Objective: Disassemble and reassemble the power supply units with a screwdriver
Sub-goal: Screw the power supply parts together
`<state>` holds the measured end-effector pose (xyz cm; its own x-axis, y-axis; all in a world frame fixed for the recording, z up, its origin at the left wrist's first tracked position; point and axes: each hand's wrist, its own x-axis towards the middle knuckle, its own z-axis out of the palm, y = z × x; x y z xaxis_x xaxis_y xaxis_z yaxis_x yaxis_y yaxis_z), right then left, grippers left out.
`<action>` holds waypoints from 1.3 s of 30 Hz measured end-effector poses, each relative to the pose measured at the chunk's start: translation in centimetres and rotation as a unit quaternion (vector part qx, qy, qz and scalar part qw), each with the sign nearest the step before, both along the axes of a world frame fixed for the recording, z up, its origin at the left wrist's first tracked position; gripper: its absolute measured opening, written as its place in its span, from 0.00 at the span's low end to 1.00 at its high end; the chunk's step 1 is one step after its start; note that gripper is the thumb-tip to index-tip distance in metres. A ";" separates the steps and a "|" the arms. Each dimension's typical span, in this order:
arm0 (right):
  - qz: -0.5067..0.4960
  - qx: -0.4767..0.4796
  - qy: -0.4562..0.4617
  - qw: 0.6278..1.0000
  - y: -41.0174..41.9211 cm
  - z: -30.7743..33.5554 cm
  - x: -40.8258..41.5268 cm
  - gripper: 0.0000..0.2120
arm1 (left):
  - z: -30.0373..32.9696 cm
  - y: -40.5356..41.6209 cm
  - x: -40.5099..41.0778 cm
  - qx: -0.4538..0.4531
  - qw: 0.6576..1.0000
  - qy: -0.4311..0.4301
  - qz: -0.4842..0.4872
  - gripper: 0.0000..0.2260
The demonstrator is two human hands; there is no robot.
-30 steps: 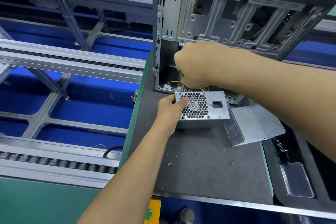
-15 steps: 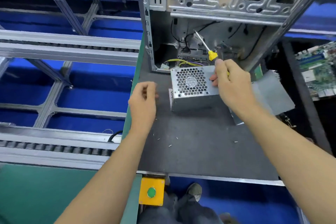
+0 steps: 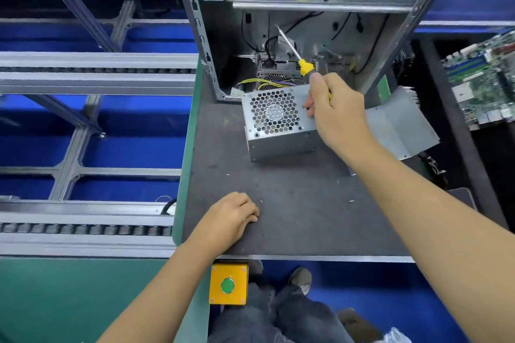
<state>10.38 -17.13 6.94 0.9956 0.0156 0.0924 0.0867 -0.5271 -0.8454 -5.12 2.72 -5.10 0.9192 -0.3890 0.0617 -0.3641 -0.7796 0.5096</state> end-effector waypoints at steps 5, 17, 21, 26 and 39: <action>0.019 -0.010 -0.005 1.000 -0.2 0.2 -0.2 0.20 | 2.3 -0.5 0.3 -0.109 0.989 -0.020 0.096 0.04; 0.062 0.000 -0.024 0.998 -1.1 -0.1 -0.7 0.07 | 12.3 -5.5 11.3 -0.716 0.608 0.069 0.337 0.05; 0.064 0.093 0.000 0.994 -1.8 0.4 -1.2 0.10 | 11.2 -6.3 12.6 -0.712 0.597 0.039 0.368 0.05; 0.081 0.095 -0.029 0.992 -3.0 0.6 -2.8 0.13 | 11.1 -5.8 13.3 -0.731 0.566 0.039 0.379 0.05; 0.037 0.106 0.014 0.994 -2.5 -0.9 -4.0 0.07 | 11.5 -6.1 13.1 -0.737 0.554 0.040 0.385 0.05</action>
